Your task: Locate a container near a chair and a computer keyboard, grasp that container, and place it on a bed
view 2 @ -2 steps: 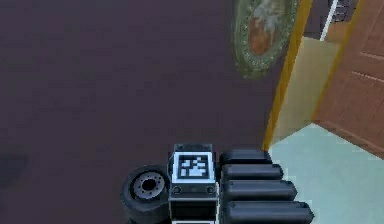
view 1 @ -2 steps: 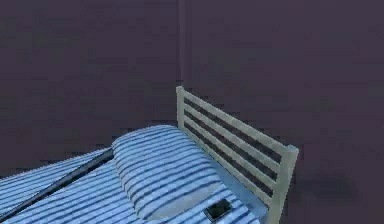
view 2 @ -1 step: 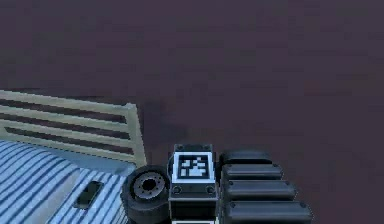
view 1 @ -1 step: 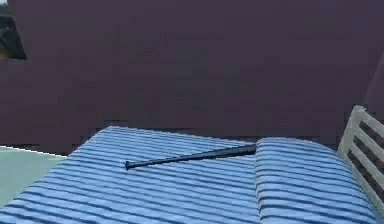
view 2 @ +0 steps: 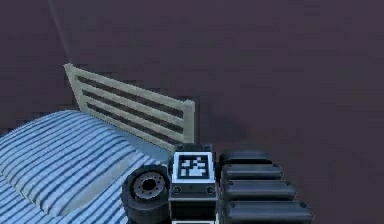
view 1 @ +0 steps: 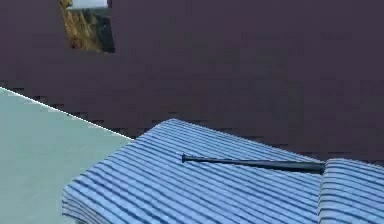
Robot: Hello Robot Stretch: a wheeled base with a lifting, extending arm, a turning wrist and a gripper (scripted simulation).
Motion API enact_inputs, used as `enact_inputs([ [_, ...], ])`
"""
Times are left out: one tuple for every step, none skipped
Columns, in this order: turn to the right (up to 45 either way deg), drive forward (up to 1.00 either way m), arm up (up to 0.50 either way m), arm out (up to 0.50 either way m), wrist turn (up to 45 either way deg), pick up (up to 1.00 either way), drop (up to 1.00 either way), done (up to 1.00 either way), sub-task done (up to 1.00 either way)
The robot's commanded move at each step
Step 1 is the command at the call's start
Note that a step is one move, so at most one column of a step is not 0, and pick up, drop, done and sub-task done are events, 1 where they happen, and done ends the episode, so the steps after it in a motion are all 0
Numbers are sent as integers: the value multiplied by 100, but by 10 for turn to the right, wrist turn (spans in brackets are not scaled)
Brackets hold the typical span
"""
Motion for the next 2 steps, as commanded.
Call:
enact_inputs([
  [-120,0,0,0,0,0,0,0,0],
  [0,20,0,0,0,0,0,0,0],
])
